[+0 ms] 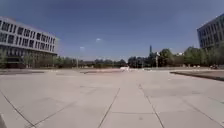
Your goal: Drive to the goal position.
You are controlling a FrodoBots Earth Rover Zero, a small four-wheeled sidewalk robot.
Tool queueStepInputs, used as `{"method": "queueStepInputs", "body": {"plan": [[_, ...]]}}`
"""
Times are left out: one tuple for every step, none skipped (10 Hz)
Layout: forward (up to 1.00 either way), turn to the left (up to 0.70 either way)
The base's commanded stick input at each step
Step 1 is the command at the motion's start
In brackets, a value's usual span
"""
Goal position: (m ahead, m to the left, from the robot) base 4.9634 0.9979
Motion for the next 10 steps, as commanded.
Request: {"method": "queueStepInputs", "body": {"plan": [[0.70, 0.01], [0.70, 0.01], [0.70, 0.01], [0.70, 0.01], [0.70, 0.01], [0.70, 0.01], [0.70, 0.01], [0.70, 0.01], [0.70, 0.01], [0.70, 0.01]]}}
